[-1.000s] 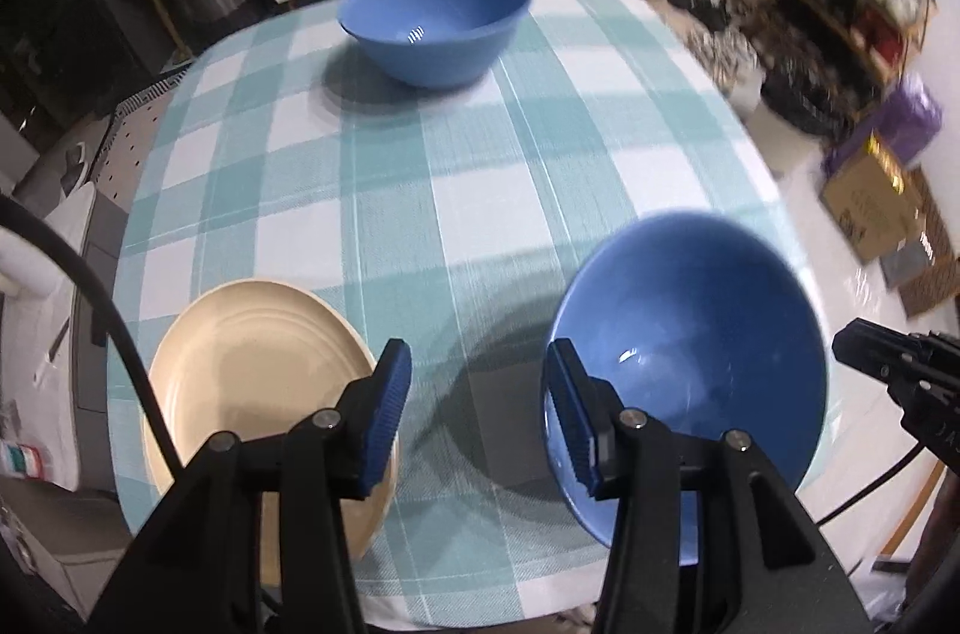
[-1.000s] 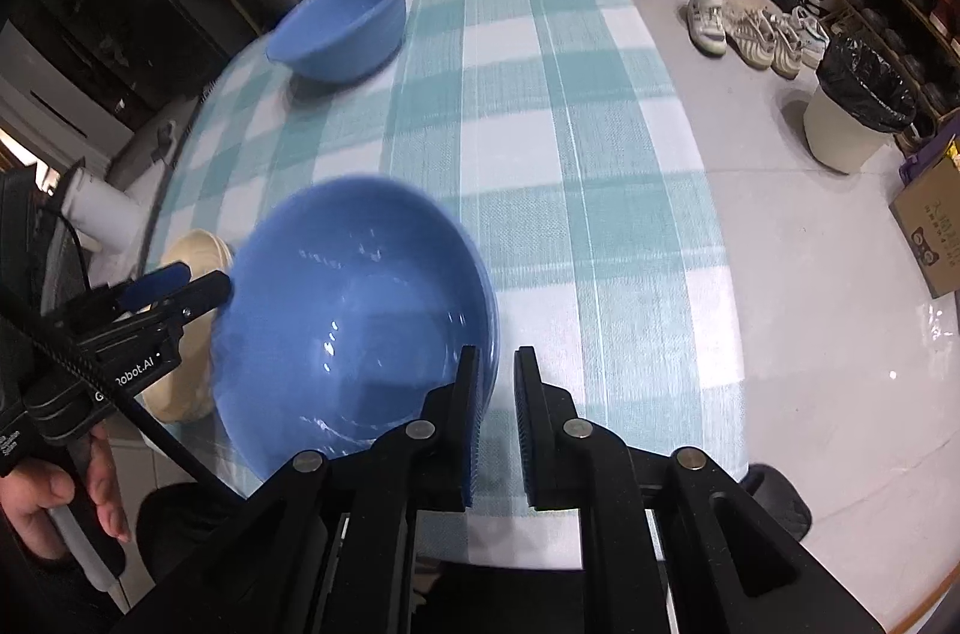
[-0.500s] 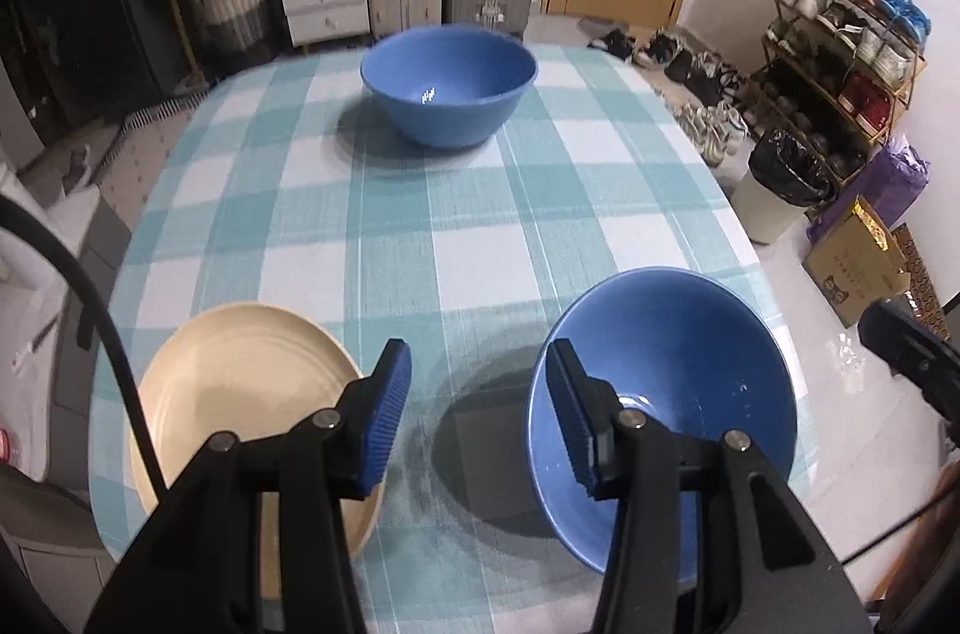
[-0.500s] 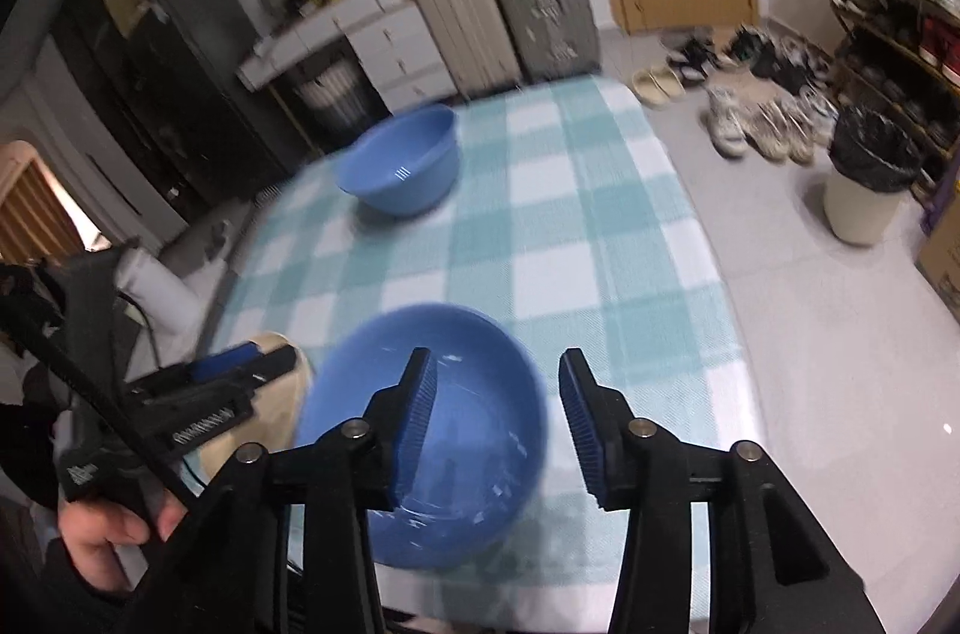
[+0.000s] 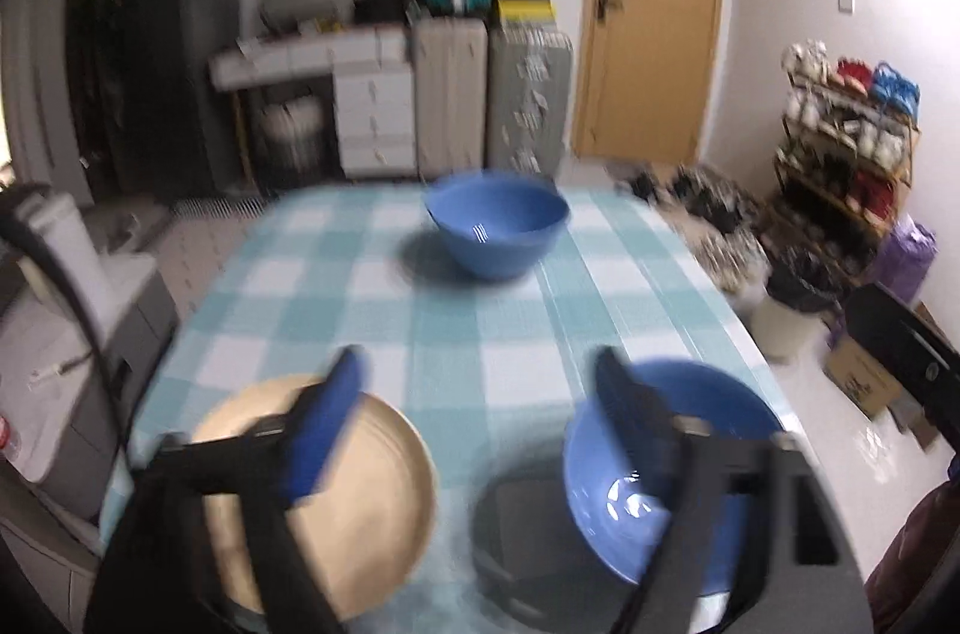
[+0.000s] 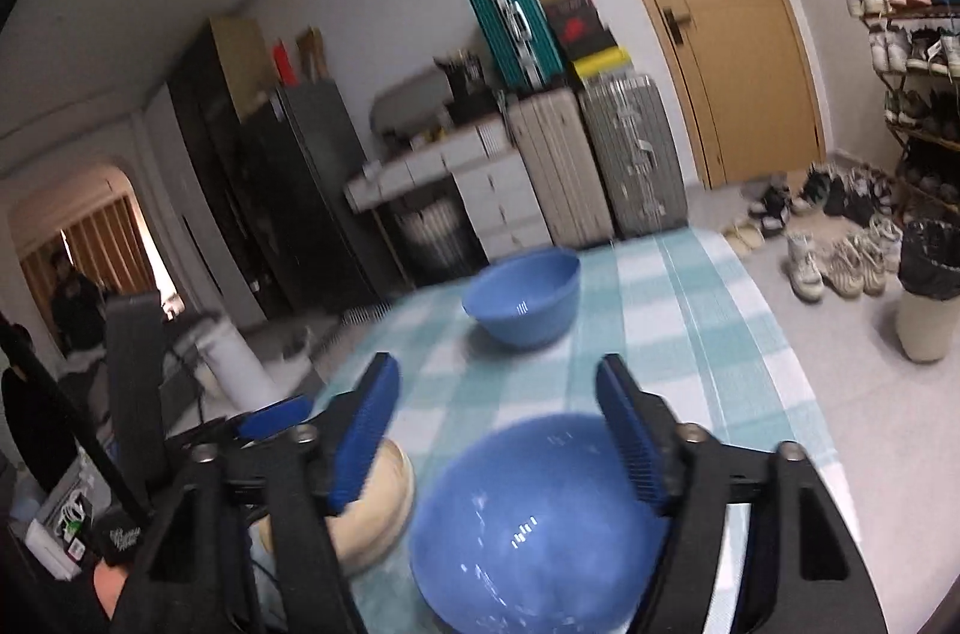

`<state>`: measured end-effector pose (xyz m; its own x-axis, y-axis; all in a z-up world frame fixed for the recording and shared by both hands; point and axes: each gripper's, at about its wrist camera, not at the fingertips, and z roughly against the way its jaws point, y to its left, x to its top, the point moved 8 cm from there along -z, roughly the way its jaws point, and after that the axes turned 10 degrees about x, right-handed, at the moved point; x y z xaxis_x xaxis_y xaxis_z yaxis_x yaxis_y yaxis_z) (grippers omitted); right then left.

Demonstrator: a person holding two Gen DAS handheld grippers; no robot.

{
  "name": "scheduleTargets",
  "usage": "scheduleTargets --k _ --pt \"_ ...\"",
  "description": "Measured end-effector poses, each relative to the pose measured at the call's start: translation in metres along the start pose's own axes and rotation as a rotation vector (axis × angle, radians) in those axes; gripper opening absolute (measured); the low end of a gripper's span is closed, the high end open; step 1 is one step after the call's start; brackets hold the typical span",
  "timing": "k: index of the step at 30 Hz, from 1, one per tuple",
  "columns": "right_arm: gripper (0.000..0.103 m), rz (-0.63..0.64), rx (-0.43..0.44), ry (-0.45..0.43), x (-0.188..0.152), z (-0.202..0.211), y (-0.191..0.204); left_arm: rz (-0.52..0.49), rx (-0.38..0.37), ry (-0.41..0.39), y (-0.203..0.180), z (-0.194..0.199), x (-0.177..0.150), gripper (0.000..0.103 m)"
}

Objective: Organize plates and bowls
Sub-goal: 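Raise both grippers away from the nested blue bowls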

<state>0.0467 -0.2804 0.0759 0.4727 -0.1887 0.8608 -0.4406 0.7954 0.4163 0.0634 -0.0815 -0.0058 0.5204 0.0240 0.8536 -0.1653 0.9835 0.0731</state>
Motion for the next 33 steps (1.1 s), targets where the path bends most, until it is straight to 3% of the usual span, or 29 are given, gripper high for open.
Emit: scheduleTargets --k 3,9,11,17,21,33 --pt "0.077 0.042 0.026 -0.018 -0.004 -0.002 0.014 -0.005 0.029 -0.09 0.007 0.011 0.004 0.097" --pt "0.083 0.073 0.034 -0.062 -0.021 -0.008 0.026 0.032 0.001 -0.103 0.019 0.007 -0.001 0.098" --pt "0.091 0.081 0.029 -0.091 -0.025 -0.007 0.027 0.04 -0.012 -0.112 0.019 0.006 -0.002 0.098" --pt "0.092 0.131 0.022 -0.084 -0.033 -0.007 0.031 -0.01 -0.015 -0.108 0.015 0.001 -0.007 0.098" --pt "0.092 0.161 0.007 -0.069 -0.037 -0.011 0.033 0.017 -0.036 -0.081 0.017 -0.001 -0.009 0.098" --pt "0.093 0.039 -0.02 -0.056 -0.037 -0.011 0.003 0.053 -0.001 -0.133 0.024 0.005 -0.009 0.102"
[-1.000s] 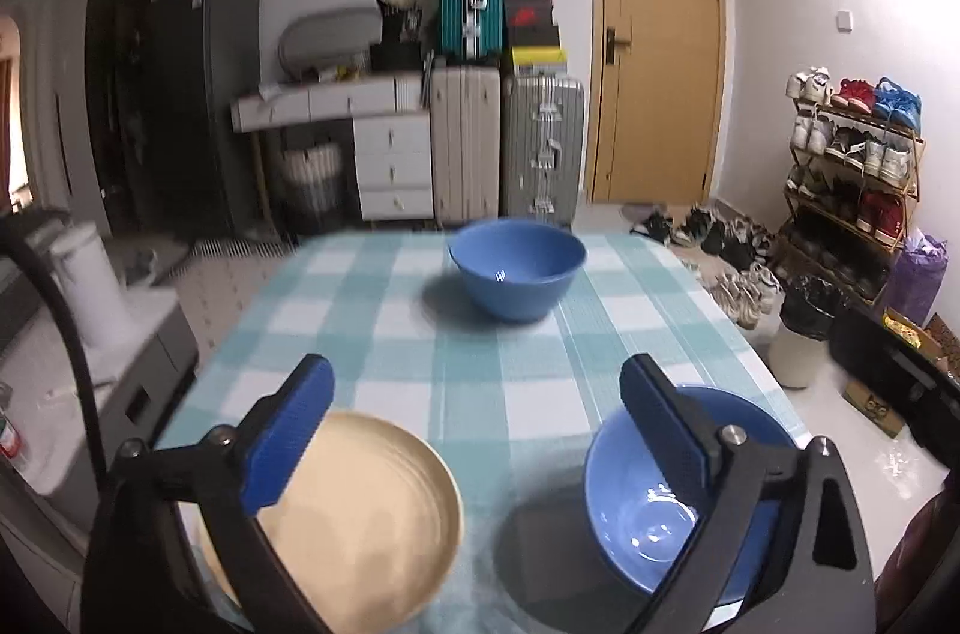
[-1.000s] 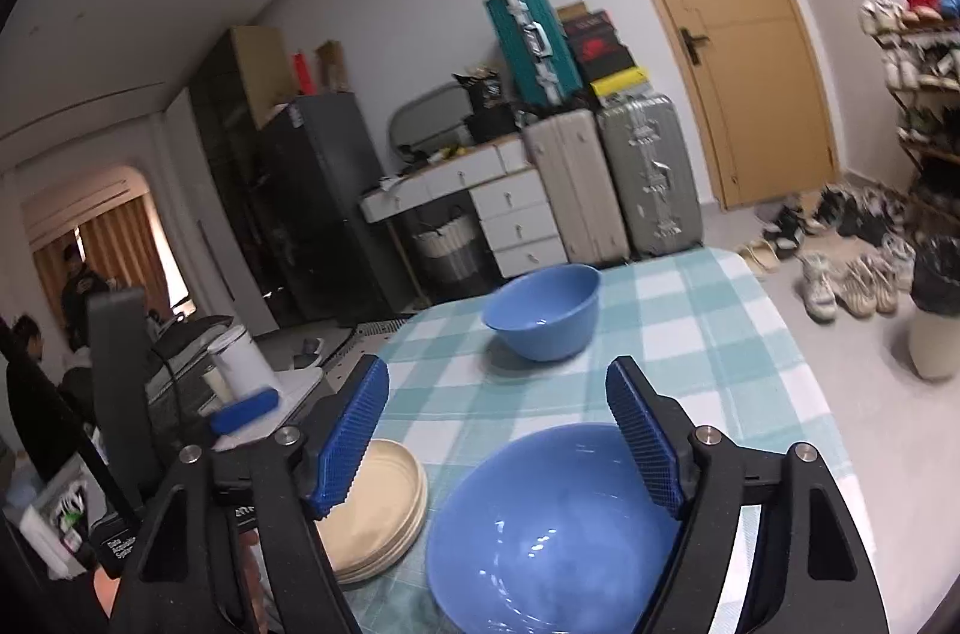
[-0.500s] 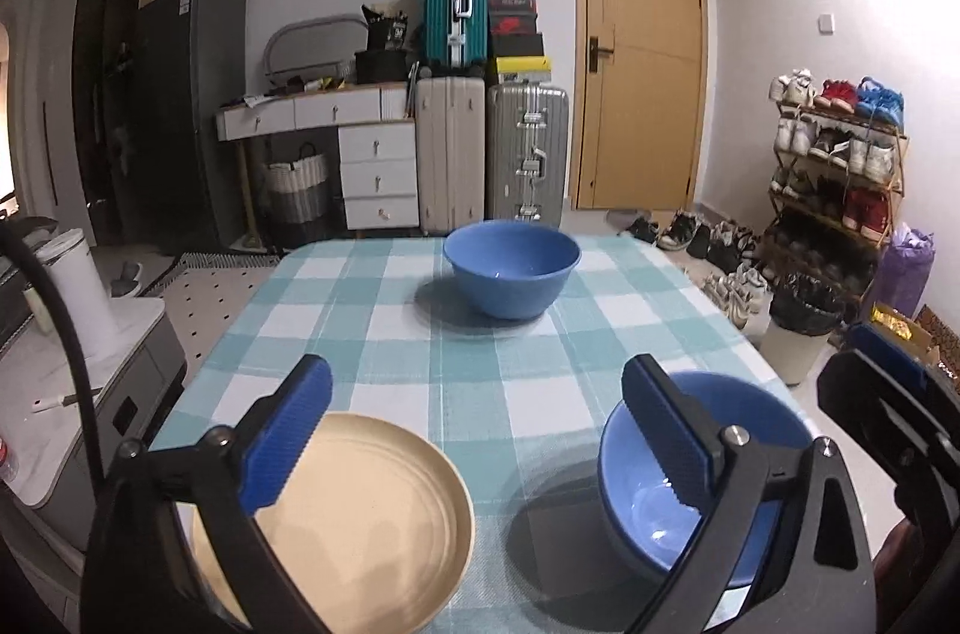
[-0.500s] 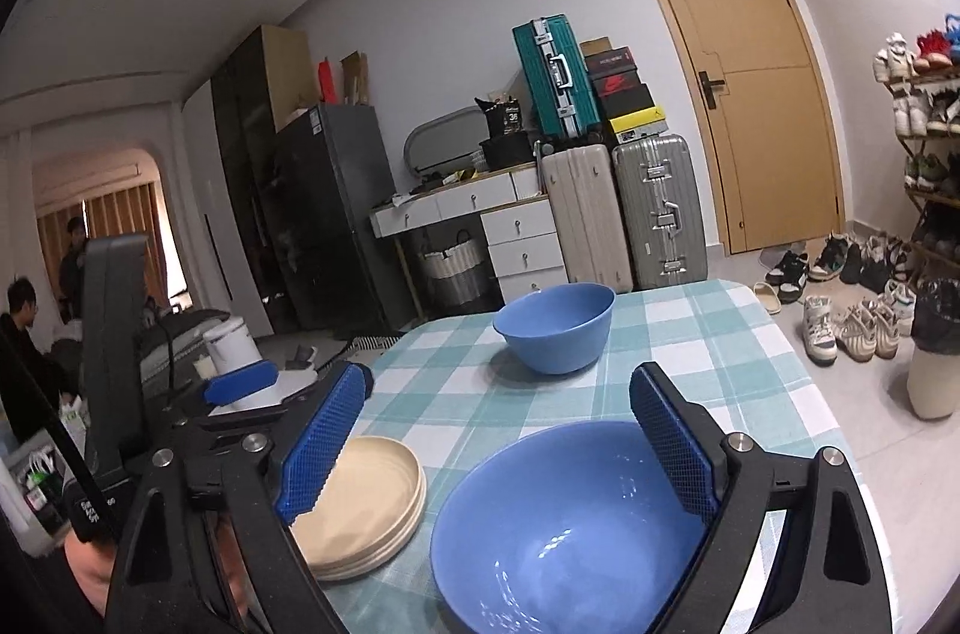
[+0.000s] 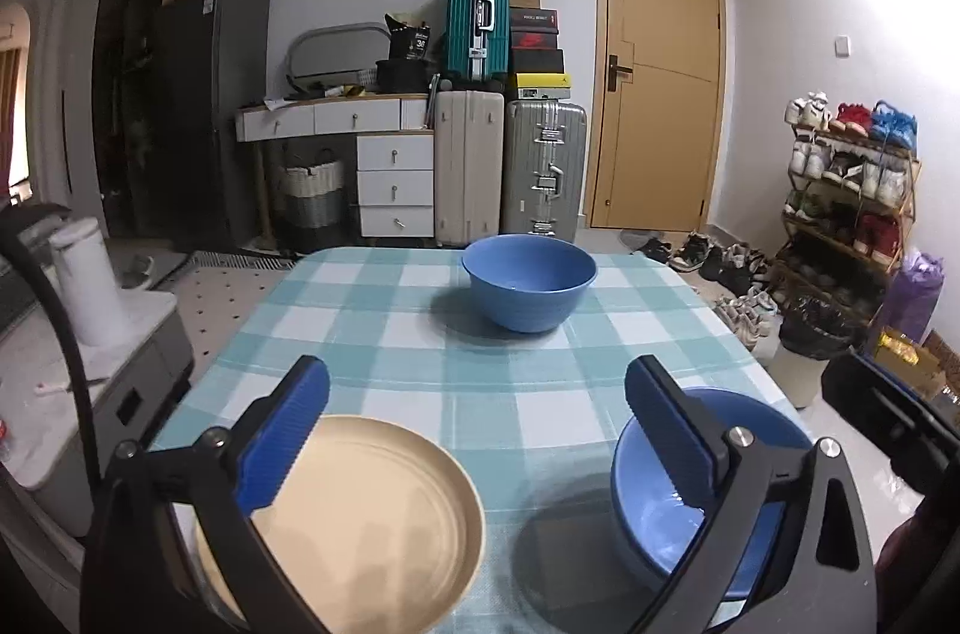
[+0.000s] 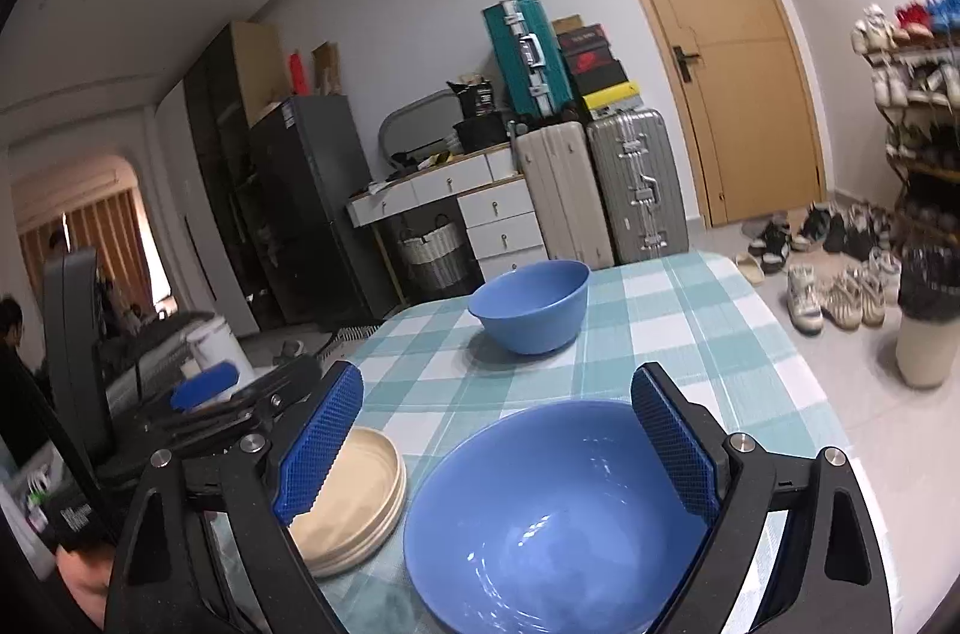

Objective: Organize plates and bowls
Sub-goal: 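Raise both grippers away from the nested blue bowls, then move both grippers to the last blue bowl on the tablecloth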

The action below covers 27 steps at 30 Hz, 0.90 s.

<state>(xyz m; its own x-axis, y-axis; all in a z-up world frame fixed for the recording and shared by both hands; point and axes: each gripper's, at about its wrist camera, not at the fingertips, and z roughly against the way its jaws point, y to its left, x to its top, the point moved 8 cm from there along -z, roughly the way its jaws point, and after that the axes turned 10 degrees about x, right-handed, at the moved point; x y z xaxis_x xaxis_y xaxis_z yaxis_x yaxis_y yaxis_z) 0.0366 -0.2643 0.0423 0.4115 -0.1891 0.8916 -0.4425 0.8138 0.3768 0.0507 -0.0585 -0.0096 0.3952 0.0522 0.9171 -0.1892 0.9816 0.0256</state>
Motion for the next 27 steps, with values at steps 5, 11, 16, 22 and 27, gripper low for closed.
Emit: scheduleTargets --k 5,11,16,22,27 --pt "0.1 -0.075 0.026 0.007 0.0 0.001 -0.008 0.024 -0.009 0.026 0.002 -0.004 -0.003 0.103" --pt "0.102 -0.025 0.013 0.024 -0.002 -0.002 -0.004 0.053 0.075 -0.006 0.018 -0.007 0.008 0.103" --pt "0.102 0.011 0.052 -0.044 0.016 0.009 0.017 0.129 0.058 0.002 0.04 -0.006 0.03 0.103" --pt "0.102 0.13 0.136 0.002 0.043 0.008 0.061 0.12 0.114 -0.093 0.062 0.01 0.064 0.103" --pt "0.102 0.206 0.107 -0.068 0.08 0.026 0.084 0.142 0.071 -0.128 0.074 0.022 0.093 0.103"
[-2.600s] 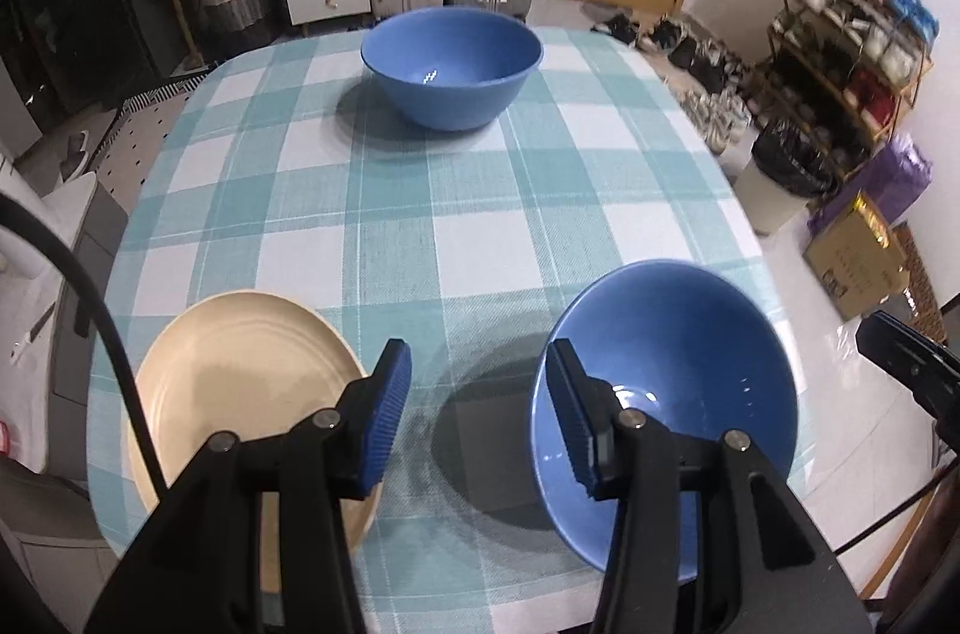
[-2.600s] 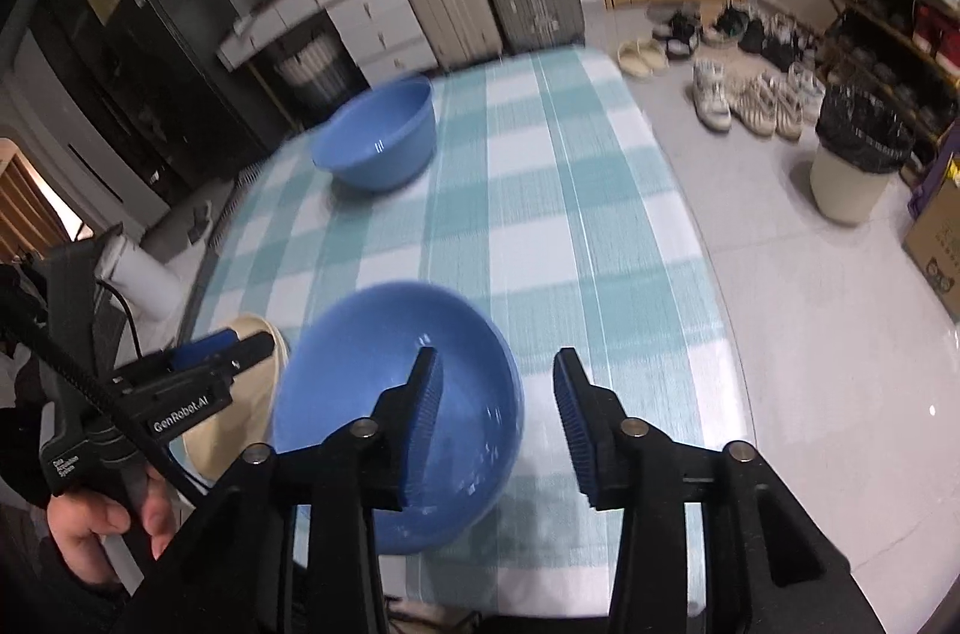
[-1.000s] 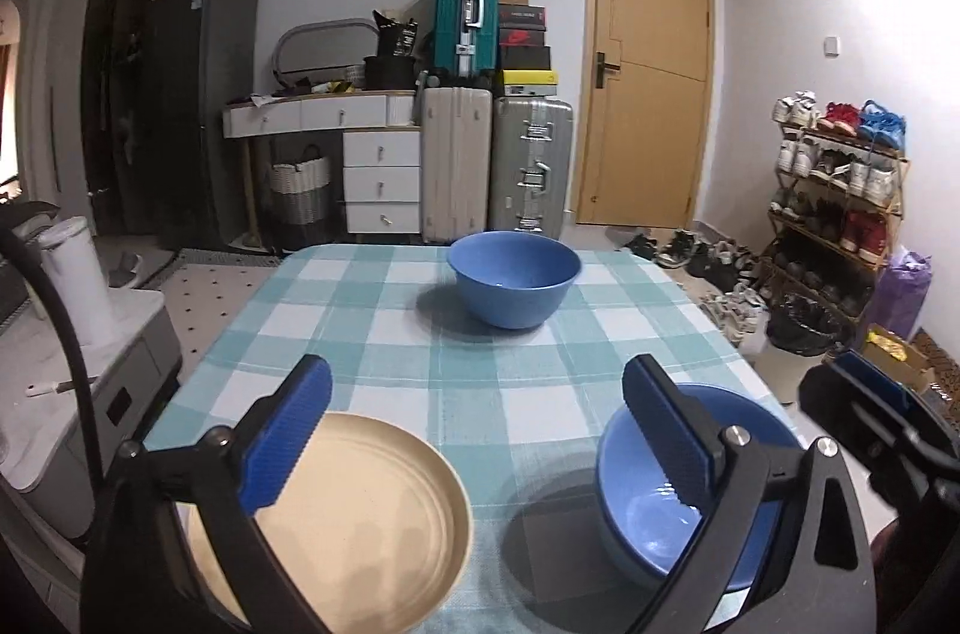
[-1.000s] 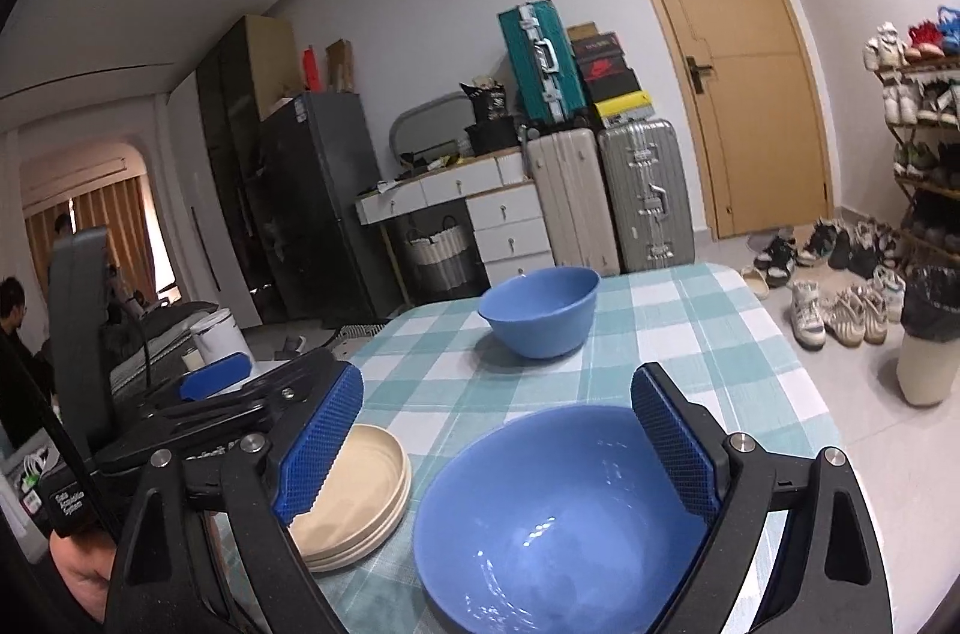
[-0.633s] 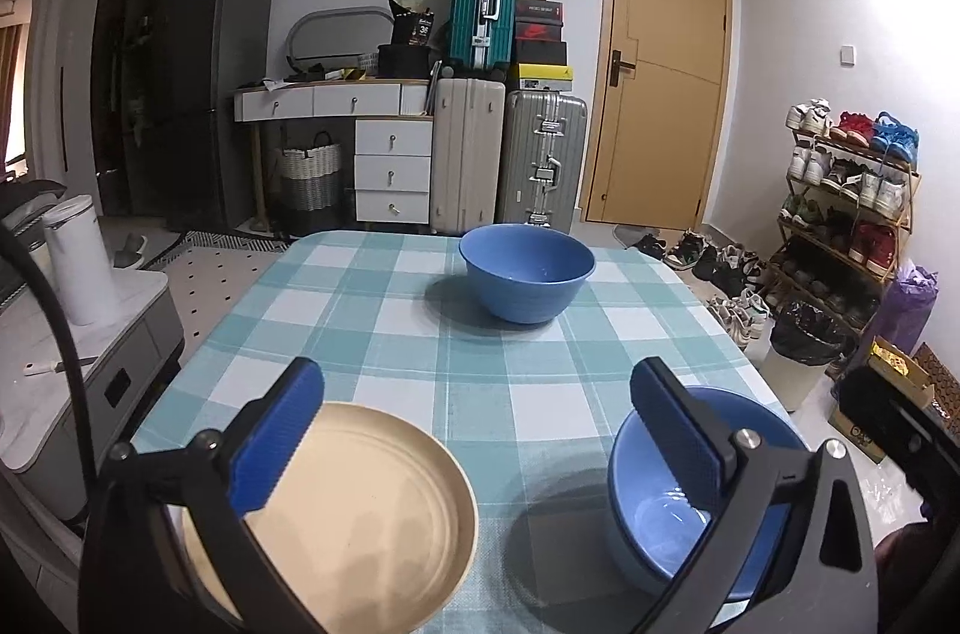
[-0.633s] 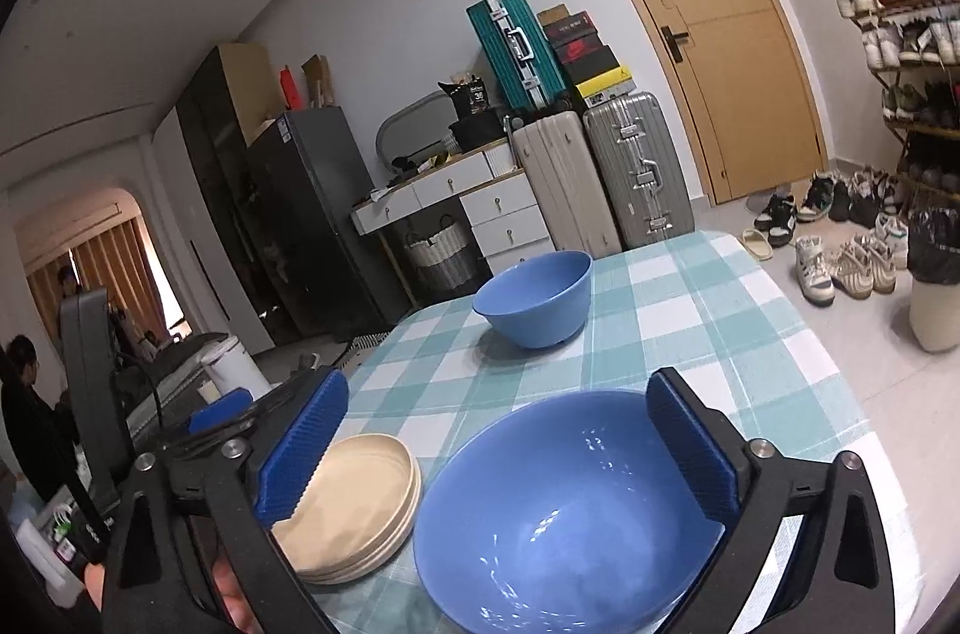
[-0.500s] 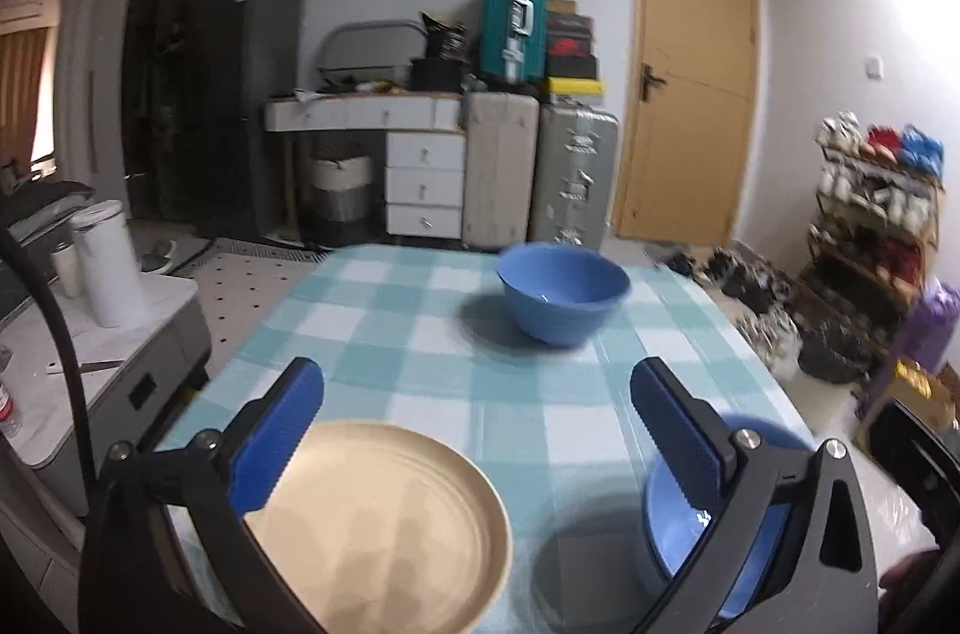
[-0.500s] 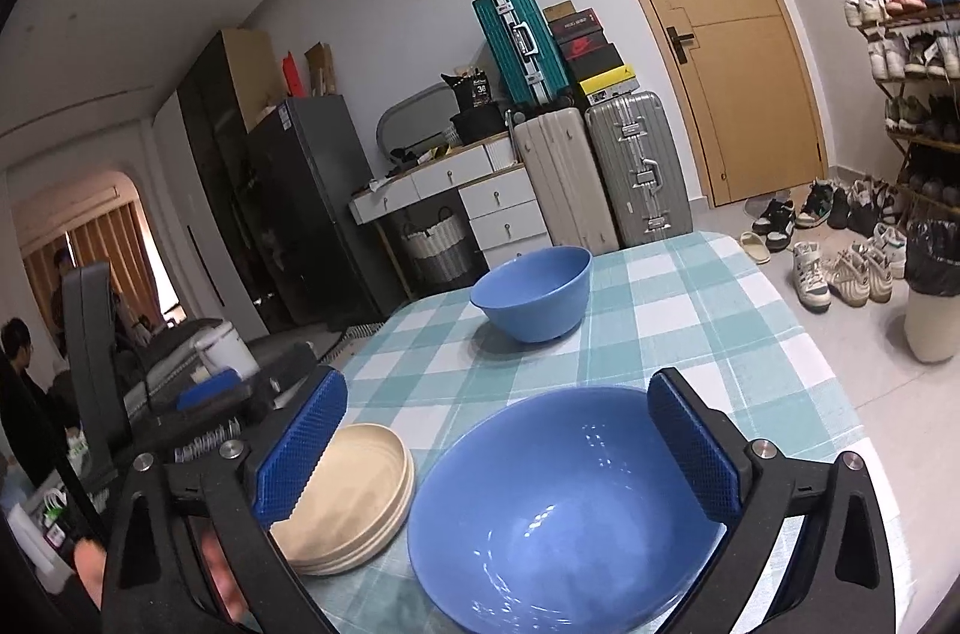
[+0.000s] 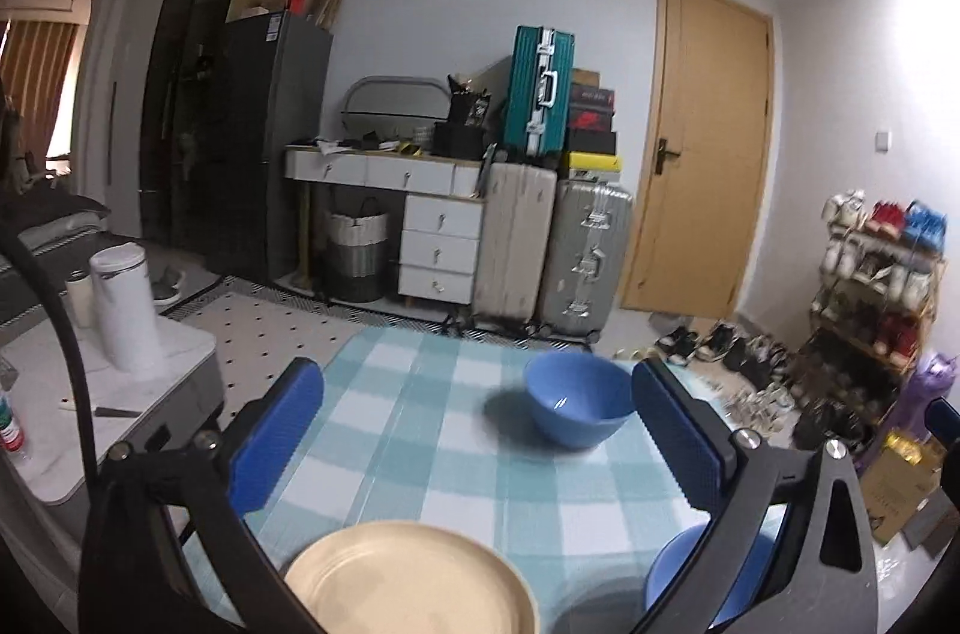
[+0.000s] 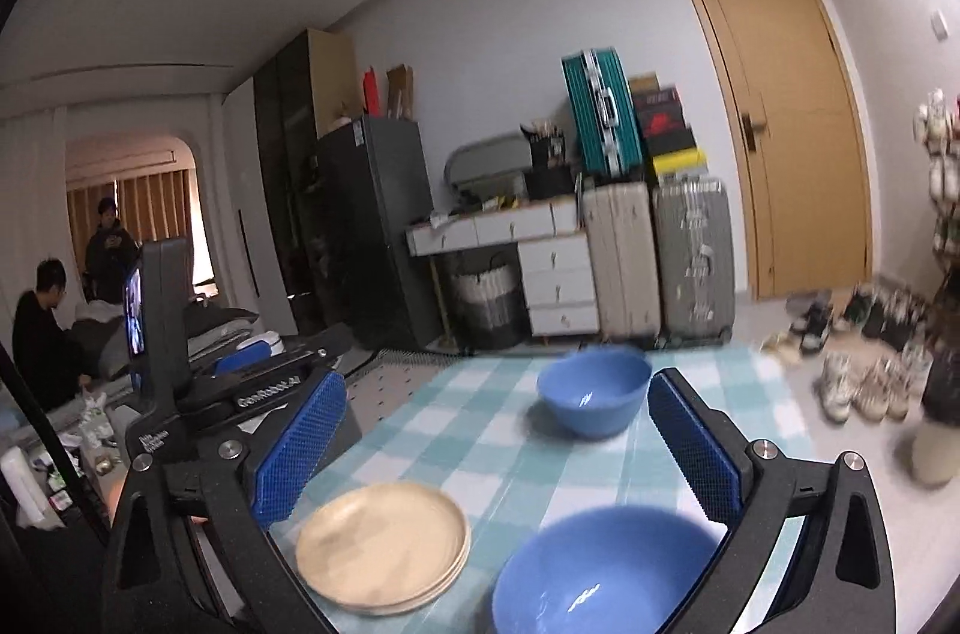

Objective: Organize plates and bowls
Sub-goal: 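Move both grippers to the last blue bowl on the tablecloth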

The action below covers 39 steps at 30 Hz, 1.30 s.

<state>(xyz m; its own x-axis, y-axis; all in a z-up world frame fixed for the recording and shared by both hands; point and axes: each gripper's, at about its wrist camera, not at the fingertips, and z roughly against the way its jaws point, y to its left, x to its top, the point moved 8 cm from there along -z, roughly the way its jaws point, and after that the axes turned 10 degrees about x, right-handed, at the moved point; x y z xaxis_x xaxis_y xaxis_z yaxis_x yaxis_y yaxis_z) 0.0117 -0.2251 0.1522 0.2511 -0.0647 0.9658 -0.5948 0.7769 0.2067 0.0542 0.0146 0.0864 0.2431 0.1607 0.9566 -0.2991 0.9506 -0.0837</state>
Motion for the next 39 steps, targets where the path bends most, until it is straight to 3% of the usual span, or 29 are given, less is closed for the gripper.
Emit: scheduleTargets --k 5,10,14,17,18,21,28,33,39 --pt "0.102 -0.063 0.001 0.029 0.036 -0.004 -0.005 -0.093 0.01 0.048 -0.011 -0.014 0.025 0.103" --pt "0.102 -0.181 0.007 0.073 0.067 -0.025 -0.033 -0.256 0.114 0.174 -0.025 -0.05 0.025 0.103" --pt "0.102 -0.23 0.022 0.138 0.083 -0.055 -0.057 -0.231 0.109 0.213 -0.032 -0.079 0.025 0.103" --pt "0.102 -0.26 -0.004 0.177 0.083 -0.077 -0.079 -0.19 0.075 0.307 -0.039 -0.11 0.014 0.103" --pt "0.102 -0.265 -0.017 0.185 0.081 -0.084 -0.086 -0.173 0.058 0.357 -0.043 -0.124 0.009 0.103" --pt "0.102 -0.283 -0.054 0.23 0.07 -0.109 -0.111 -0.203 0.035 0.406 -0.058 -0.151 -0.003 0.103" --pt "0.102 -0.432 -0.135 0.401 0.021 -0.176 -0.183 -0.339 0.089 0.546 -0.084 -0.226 -0.032 0.103" --pt "0.1 -0.571 -0.144 0.557 -0.02 -0.228 -0.229 -0.28 0.074 0.657 -0.091 -0.276 -0.047 0.103" --pt "0.092 -0.618 -0.169 0.645 -0.056 -0.275 -0.264 -0.273 0.099 0.765 -0.095 -0.324 -0.078 0.103"
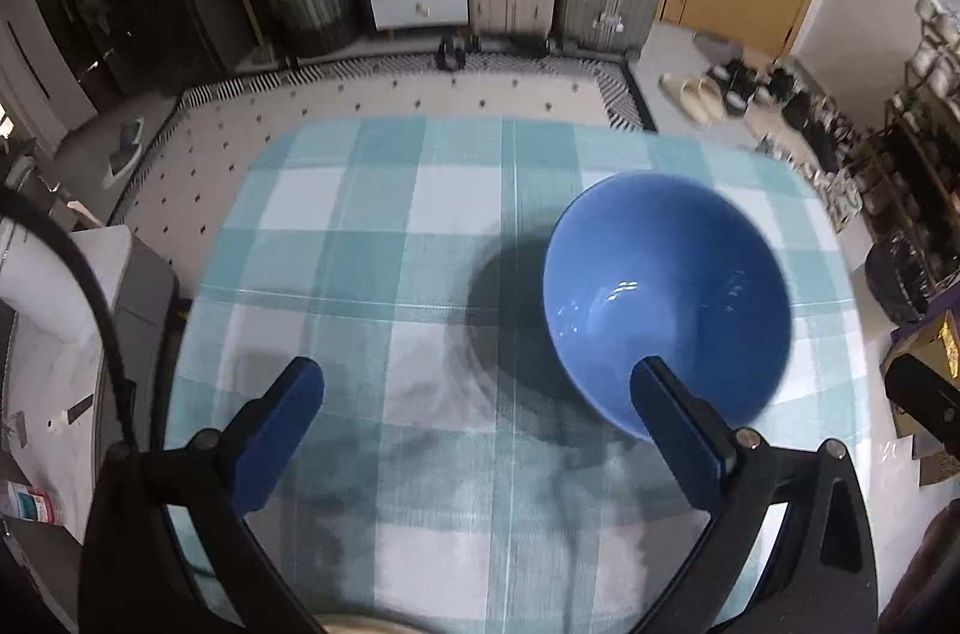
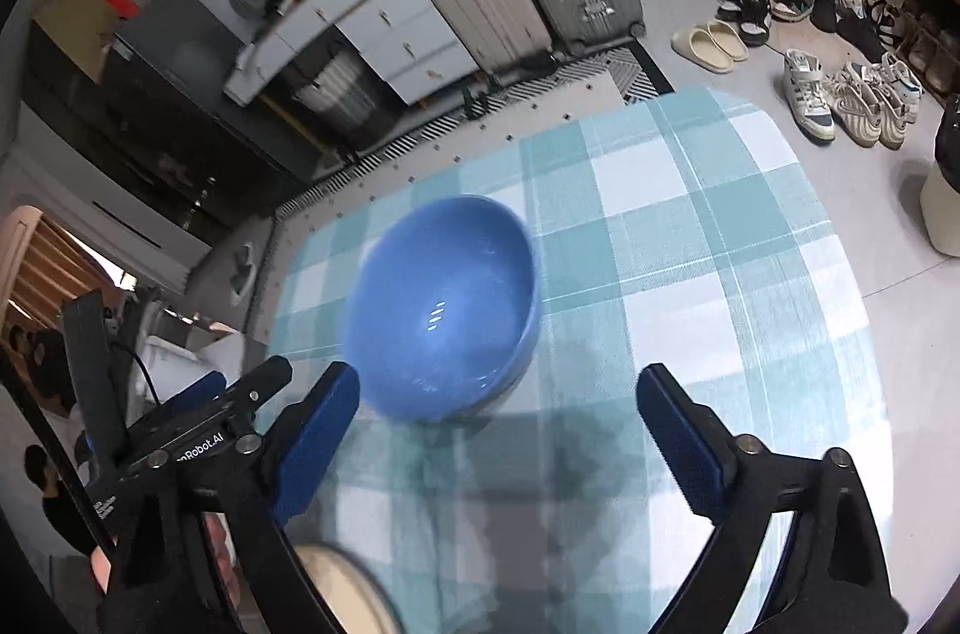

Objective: Organize plates and bowls
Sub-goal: 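Move both grippers to the last blue bowl on the tablecloth, then close both grippers on the rim of the last blue bowl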

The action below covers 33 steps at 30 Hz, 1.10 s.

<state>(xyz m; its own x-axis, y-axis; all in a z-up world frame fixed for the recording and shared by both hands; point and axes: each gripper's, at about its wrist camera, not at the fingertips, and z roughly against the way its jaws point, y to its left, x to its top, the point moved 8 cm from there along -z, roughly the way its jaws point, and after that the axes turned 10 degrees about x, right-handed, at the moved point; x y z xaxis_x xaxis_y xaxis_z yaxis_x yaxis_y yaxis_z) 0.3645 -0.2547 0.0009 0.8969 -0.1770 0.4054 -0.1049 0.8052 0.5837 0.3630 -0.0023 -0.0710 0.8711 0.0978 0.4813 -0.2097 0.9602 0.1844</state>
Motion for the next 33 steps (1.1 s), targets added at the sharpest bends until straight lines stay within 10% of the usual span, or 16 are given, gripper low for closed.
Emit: scheduleTargets --k 19,28,33 --pt "0.061 -0.031 -0.051 0.108 0.026 -0.099 -0.033 0.038 -0.106 0.078 -0.028 -0.061 0.019 0.101" --pt "0.041 -0.044 -0.066 0.115 0.021 -0.108 -0.041 0.016 -0.118 0.122 -0.036 -0.076 0.01 0.081" --pt "0.039 -0.062 -0.07 0.106 0.02 -0.107 -0.044 0.025 -0.133 0.165 -0.038 -0.083 0.006 0.048"
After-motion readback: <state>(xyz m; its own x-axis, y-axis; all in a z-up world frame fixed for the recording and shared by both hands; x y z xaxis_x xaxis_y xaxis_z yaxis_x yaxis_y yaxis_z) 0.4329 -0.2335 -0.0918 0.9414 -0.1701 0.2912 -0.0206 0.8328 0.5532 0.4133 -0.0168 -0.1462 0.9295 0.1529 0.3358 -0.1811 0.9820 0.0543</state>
